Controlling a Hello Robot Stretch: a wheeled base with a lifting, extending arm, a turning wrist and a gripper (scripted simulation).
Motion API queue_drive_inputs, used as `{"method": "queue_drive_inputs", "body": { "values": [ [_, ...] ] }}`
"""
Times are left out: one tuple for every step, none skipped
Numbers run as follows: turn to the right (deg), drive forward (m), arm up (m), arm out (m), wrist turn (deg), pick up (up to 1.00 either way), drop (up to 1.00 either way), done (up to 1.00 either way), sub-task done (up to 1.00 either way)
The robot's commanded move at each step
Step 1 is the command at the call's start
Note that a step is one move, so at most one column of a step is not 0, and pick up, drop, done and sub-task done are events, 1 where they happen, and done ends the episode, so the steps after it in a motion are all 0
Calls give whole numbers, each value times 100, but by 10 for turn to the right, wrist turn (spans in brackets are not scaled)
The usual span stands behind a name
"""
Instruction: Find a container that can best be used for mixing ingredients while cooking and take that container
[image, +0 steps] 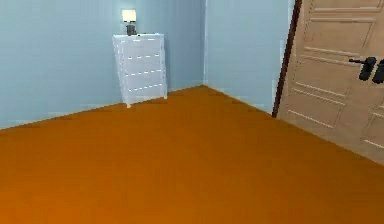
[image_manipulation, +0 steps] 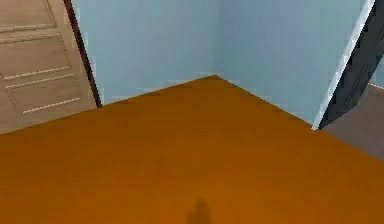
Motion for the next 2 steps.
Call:
{"method": "queue_drive_inputs", "body": {
  "values": [
    [-360,0,0,0,0,0,0,0,0],
    [0,5,0,0,0,0,0,0,0]
  ]
}}
